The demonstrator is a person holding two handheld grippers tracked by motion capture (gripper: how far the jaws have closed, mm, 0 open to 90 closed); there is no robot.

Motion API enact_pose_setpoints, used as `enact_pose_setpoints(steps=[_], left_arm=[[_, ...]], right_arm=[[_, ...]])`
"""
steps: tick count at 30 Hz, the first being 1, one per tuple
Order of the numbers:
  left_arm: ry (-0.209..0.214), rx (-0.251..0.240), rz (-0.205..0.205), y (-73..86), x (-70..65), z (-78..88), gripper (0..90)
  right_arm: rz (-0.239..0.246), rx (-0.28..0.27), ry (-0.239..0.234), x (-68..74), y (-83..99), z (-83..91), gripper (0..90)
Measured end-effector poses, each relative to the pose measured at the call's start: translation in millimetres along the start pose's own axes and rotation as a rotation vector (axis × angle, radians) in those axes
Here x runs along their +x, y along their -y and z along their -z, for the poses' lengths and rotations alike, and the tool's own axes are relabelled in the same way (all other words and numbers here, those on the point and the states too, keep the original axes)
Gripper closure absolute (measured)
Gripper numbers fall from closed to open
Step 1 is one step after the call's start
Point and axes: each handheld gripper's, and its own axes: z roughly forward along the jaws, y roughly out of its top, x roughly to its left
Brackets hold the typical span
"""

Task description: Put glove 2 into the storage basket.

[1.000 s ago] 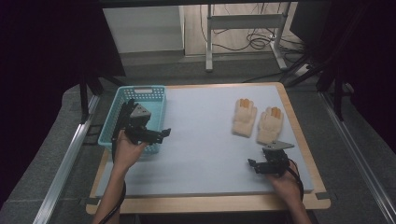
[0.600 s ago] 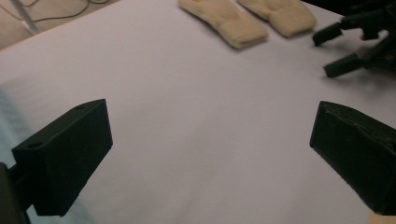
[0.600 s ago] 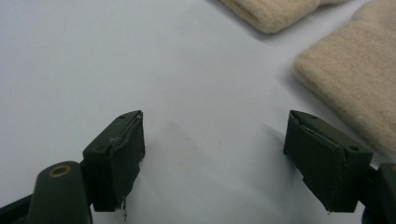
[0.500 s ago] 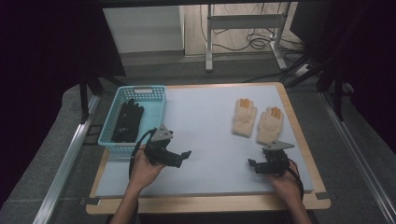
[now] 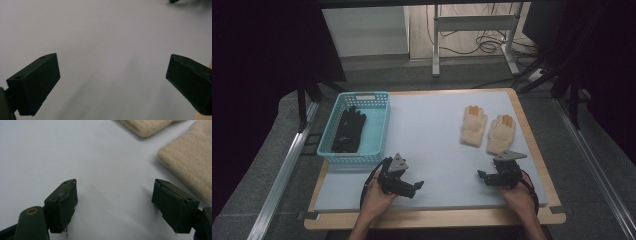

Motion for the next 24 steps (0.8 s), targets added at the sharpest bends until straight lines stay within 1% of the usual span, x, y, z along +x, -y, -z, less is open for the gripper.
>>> enact_pose_setpoints(steps=[4, 6, 8, 10, 12, 13, 14, 15, 16, 18, 20, 22, 23, 24], left_arm=[[-0.002, 0.033, 0.029, 10.1, 2.5, -5.0, 0.0], [-0.011, 0.055, 0.038, 14.1, 4.4, -7.5, 0.0], [-0.027, 0.082, 0.037, 17.2, 5.7, -9.9, 0.0], [-0.039, 0.097, 0.049, 17.2, 6.4, -10.8, 0.0], [-0.037, 0.121, 0.05, 16.4, 6.7, -13.4, 0.3], [-0.042, 0.123, 0.043, 16.3, 5.6, -13.6, 0.0], [-0.041, 0.122, 0.046, 16.4, 5.8, -13.5, 0.0], [-0.04, 0.121, 0.048, 16.6, 5.9, -13.4, 0.0], [-0.04, 0.121, 0.048, 16.6, 5.9, -13.4, 0.0], [-0.039, 0.12, 0.049, 16.7, 6.1, -13.5, 0.0], [-0.039, 0.119, 0.049, 16.8, 6.2, -13.6, 0.0], [-0.039, 0.118, 0.05, 16.8, 6.3, -13.6, 0.0], [-0.039, 0.118, 0.049, 16.8, 6.3, -13.6, 0.1], [-0.039, 0.117, 0.049, 16.9, 6.3, -13.6, 0.1]], right_arm=[[-0.003, 0.003, 0.003, 0.5, -0.6, -0.1, 19.6], [-0.006, 0.0, 0.001, 0.2, -0.6, 0.2, 20.4], [-0.014, 0.003, 0.003, -0.2, -1.6, 0.9, 22.6], [-0.016, 0.006, -0.013, -1.3, -5.0, 2.3, 24.8], [-0.023, -0.008, -0.029, -2.9, -12.9, 3.9, 28.4], [-0.023, -0.014, -0.036, -4.1, -19.1, 3.4, 30.8], [-0.019, -0.023, -0.04, -5.9, -26.7, 1.6, 32.6], [-0.017, -0.023, -0.034, -8.3, -35.5, -1.4, 33.6], [-0.014, -0.021, -0.024, -11.7, -45.2, -5.4, 35.6], [-0.025, -0.03, -0.016, -21.1, -65.4, -16.8, 43.1], [-0.039, -0.035, 0.017, -31.4, -84.2, -32.4, 48.1], [-0.052, -0.025, 0.055, -43.1, -99.1, -53.1, 47.6], [-0.061, -0.017, 0.083, -49.0, -104.3, -64.5, 43.5], [-0.074, -0.01, 0.101, -55.5, -107.9, -76.6, 37.6]])
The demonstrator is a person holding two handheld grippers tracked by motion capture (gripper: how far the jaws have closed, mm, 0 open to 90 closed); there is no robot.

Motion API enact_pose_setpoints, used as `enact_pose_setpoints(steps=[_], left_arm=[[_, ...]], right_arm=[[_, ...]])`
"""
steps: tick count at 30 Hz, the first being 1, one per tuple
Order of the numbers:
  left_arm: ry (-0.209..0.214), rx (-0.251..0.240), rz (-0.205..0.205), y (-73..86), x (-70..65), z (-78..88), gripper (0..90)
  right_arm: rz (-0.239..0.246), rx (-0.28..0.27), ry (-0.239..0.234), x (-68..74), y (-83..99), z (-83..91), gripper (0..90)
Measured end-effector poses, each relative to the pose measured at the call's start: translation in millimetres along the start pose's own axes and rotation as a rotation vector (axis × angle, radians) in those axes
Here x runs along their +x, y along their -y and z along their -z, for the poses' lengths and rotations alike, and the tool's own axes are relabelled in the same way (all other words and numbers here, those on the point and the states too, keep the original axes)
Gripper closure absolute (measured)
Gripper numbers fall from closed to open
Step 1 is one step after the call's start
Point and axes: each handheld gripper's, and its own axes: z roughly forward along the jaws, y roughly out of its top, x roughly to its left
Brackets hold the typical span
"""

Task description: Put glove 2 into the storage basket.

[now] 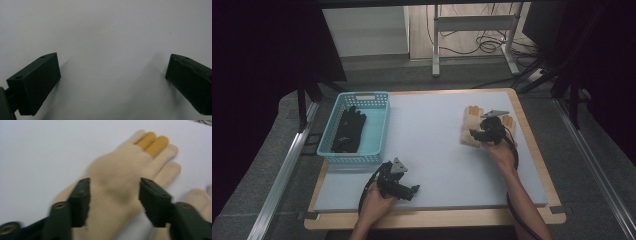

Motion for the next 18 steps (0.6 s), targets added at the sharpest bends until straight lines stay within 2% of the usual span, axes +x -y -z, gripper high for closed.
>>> enact_pose_setpoints(steps=[2, 4, 5, 6, 8, 11, 14, 15, 18], left_arm=[[-0.001, -0.002, 0.004, 0.1, -0.1, 0.0, 0.3], [-0.001, 0.001, 0.003, 0.1, 0.0, 0.2, 0.4], [-0.001, 0.001, 0.003, 0.1, 0.0, 0.2, 0.4], [-0.001, 0.001, 0.004, 0.1, 0.0, 0.2, 0.4], [-0.001, 0.002, 0.004, 0.1, 0.0, 0.2, 0.4], [-0.001, 0.002, 0.004, 0.1, 0.0, 0.2, 0.5], [-0.002, 0.001, 0.004, 0.2, 0.0, 0.2, 0.5], [-0.002, 0.0, 0.004, 0.2, 0.0, 0.1, 0.6], [-0.001, 0.001, 0.004, 0.2, 0.2, 0.2, 0.6]], right_arm=[[-0.041, 0.021, 0.013, -9.4, -3.7, -23.0, 28.0], [-0.082, 0.03, -0.018, -16.1, -6.6, -34.7, 25.7], [-0.086, 0.036, -0.023, -16.6, -9.4, -36.6, 26.5], [-0.067, 0.054, -0.017, -15.0, -12.3, -37.4, 30.3], [-0.024, 0.089, -0.03, -9.8, -16.8, -38.8, 47.4], [-0.01, 0.11, -0.015, -2.0, -20.4, -39.7, 57.9], [-0.036, 0.11, -0.036, -2.0, -21.2, -36.5, 66.8], [-0.036, 0.102, -0.043, -1.5, -21.9, -32.5, 70.7], [-0.009, 0.082, -0.073, 6.9, -25.4, -15.6, 74.2]])
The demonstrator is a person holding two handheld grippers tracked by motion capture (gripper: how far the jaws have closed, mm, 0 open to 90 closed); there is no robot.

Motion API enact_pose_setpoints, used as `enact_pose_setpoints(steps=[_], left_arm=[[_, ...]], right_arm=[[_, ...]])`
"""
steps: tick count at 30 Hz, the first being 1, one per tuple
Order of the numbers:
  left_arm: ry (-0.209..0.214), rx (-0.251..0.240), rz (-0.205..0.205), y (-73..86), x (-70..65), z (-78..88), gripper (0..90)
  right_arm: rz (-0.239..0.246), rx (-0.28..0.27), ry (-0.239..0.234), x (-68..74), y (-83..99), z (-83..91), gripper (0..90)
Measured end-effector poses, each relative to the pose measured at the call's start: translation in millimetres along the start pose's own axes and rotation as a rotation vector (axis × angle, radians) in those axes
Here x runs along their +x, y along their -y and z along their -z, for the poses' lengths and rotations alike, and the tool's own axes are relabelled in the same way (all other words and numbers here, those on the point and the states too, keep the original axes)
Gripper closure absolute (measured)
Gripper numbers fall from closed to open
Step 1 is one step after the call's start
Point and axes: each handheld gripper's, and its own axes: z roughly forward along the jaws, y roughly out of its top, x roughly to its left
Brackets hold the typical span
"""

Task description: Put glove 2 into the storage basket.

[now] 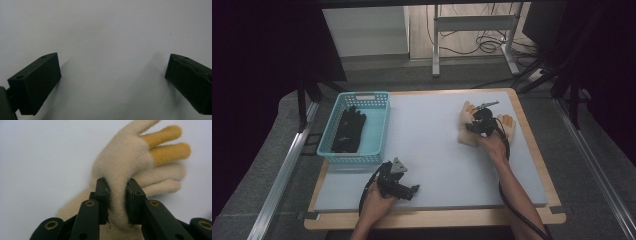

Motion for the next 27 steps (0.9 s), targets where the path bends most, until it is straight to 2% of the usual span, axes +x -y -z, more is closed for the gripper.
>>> enact_pose_setpoints(steps=[3, 5, 8, 11, 13, 15, 16, 18, 21, 23, 27], left_arm=[[-0.001, -0.002, 0.002, 0.1, -0.2, -0.1, 0.7], [-0.001, -0.003, 0.004, 0.1, -0.3, -0.2, 0.7], [-0.001, -0.003, 0.004, 0.1, -0.3, -0.1, 0.7], [-0.003, -0.003, 0.001, 0.1, -0.2, -0.1, 0.7], [-0.003, -0.003, 0.001, 0.1, -0.2, -0.1, 0.7], [-0.002, -0.003, 0.003, 0.2, -0.4, -0.2, 0.8], [-0.001, -0.003, 0.003, 0.2, -0.3, -0.1, 0.8], [-0.001, -0.003, 0.003, 0.2, -0.3, -0.1, 0.7], [-0.003, -0.003, 0.0, 0.1, -0.1, -0.1, 0.8], [-0.001, -0.003, 0.004, 0.1, -0.3, -0.2, 0.8], [-0.001, -0.003, 0.004, 0.1, -0.3, -0.2, 0.8]], right_arm=[[0.019, -0.03, -0.067, 19.0, 1.1, 21.7, 77.9], [0.05, -0.046, -0.111, 36.3, 4.3, 35.9, 78.4], [0.09, -0.05, -0.178, 66.2, 14.6, 54.2, 78.1], [0.119, -0.04, -0.23, 96.6, 29.9, 63.8, 76.7], [0.122, -0.035, -0.245, 111.0, 41.3, 62.4, 69.6], [0.126, -0.032, -0.237, 118.9, 50.5, 56.6, 48.2], [0.127, -0.028, -0.223, 120.2, 53.1, 55.3, 44.5], [0.126, -0.057, -0.219, 113.7, 53.7, 60.7, 41.6], [0.086, -0.092, -0.199, 90.3, 48.8, 75.3, 41.9], [0.081, -0.083, -0.137, 69.4, 47.8, 80.8, 47.0], [0.007, -0.044, -0.034, 13.6, 55.4, 82.8, 58.8]])
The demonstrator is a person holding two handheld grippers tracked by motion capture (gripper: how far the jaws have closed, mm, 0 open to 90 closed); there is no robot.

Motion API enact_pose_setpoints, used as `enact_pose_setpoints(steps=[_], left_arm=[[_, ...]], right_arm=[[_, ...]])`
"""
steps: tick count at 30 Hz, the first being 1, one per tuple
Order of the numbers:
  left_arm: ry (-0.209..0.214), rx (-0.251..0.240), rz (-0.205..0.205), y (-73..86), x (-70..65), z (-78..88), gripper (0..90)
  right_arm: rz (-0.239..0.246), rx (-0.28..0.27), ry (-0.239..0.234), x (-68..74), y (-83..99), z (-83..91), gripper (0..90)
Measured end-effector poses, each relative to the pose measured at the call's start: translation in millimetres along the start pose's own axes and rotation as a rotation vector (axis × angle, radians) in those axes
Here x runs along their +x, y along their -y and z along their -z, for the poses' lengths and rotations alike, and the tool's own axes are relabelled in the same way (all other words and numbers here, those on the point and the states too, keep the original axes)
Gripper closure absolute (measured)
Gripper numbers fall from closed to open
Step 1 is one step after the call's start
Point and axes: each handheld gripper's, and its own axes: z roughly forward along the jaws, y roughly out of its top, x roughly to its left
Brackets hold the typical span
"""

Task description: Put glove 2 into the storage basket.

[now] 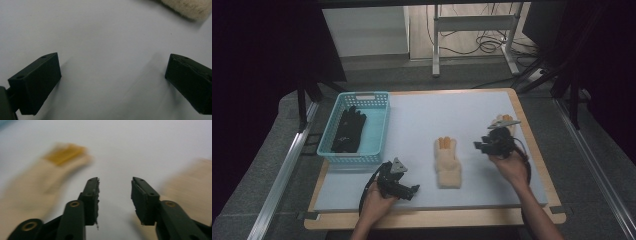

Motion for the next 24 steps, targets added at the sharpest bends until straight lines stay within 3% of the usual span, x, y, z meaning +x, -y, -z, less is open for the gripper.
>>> enact_pose_setpoints(steps=[2, 4, 5, 7, 11, 16, 20, 22, 23, 24], left_arm=[[0.0, 0.0, 0.0, 0.0, 0.0, 0.0, 0.7], [0.0, 0.0, -0.001, -0.1, 0.1, -0.1, 0.8], [0.0, 0.0, -0.001, -0.1, 0.2, -0.1, 0.8], [0.0, 0.001, 0.0, -0.1, 0.2, -0.1, 0.8], [0.0, 0.0, 0.0, 0.0, 0.1, -0.1, 0.8], [0.0, 0.0, 0.001, 0.0, 0.0, 0.0, 0.9], [-0.001, -0.001, 0.001, 0.1, 0.0, 0.0, 0.9], [0.0, -0.001, 0.001, 0.1, 0.1, 0.0, 0.9], [0.0, -0.001, 0.001, 0.1, 0.1, 0.0, 0.9], [0.0, 0.0, 0.002, 0.0, 0.1, 0.0, 0.9]], right_arm=[[-0.04, 0.02, 0.072, -28.6, 6.0, 0.9, 62.7], [-0.096, 0.028, 0.102, -53.0, 11.4, 2.4, 64.6], [-0.116, 0.027, 0.098, -60.3, 13.3, 3.6, 64.7], [-0.115, 0.016, 0.076, -59.7, 14.0, 6.2, 64.7], [-0.035, 0.009, -0.027, -20.3, 8.0, -1.4, 65.0], [0.05, 0.037, -0.153, 33.0, 1.9, -29.5, 64.8], [0.094, 0.085, -0.17, 57.1, 2.5, -54.6, 63.2], [0.103, 0.107, -0.161, 63.4, 5.3, -63.7, 71.5], [0.099, 0.098, -0.187, 65.5, 6.0, -63.8, 81.7], [0.099, 0.098, -0.193, 68.5, 7.0, -63.7, 86.0]])
